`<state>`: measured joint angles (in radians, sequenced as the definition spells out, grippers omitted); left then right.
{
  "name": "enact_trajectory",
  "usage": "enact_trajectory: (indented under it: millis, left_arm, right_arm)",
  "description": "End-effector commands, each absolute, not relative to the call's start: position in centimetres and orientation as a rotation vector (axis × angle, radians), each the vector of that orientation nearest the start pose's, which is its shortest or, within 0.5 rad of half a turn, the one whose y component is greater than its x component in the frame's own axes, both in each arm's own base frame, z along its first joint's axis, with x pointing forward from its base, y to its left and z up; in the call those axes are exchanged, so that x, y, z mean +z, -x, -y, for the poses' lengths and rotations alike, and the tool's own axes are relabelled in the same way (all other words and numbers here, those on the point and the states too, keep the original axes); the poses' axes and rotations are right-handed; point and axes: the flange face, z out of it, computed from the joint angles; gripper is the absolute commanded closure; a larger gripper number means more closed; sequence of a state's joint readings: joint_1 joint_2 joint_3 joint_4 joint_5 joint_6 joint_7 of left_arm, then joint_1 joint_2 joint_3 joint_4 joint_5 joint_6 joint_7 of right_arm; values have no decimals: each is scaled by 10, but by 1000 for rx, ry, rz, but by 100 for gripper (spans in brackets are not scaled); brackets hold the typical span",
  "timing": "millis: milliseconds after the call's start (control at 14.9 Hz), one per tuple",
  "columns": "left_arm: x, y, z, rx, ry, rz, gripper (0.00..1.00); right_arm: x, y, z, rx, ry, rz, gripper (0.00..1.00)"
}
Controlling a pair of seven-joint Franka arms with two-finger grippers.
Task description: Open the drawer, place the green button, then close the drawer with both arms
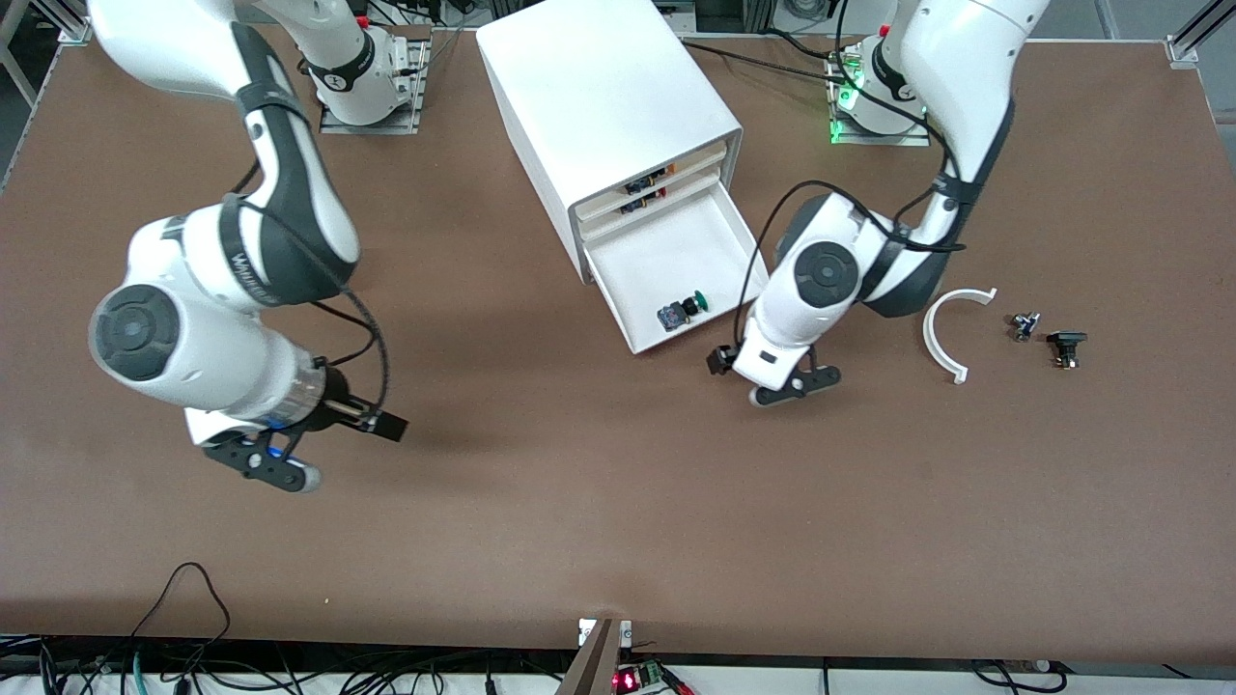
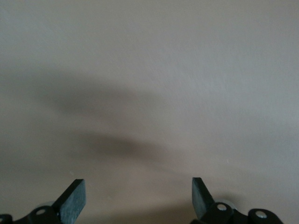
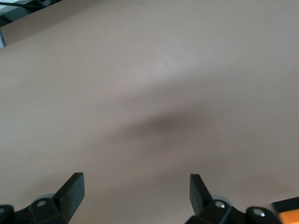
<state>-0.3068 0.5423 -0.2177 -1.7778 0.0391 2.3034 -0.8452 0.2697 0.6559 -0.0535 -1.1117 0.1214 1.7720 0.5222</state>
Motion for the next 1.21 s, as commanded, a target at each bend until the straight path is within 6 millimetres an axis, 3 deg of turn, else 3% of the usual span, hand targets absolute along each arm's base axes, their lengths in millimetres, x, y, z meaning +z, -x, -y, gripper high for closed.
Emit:
enact_trajectory:
  millis: [0,201,536,804,1004,1138]
  left_arm:
    - [253,-561,336,92,3152,518,0]
    - [239,-534,362,130,3138,465,0]
    - [228,-515,367,171,3120,448,0]
    - [234,-503,379,172,3120,450,0]
    - [234,-483,389,224,3119,439,0]
    - [233,-472,397,264,3120,477,0]
  right_arm:
    - [440,-702,-152,83,3015,-357,0]
    - [450,-693,-116,83,3023,-235,0]
    - [500,-643,-75,37,3044,-71,0]
    - [549,-614,-74,-35,3095,39,0]
    - [570,-603,-65,-74,3121,47,0]
    - [584,-590,-70,-111,3168,91,0]
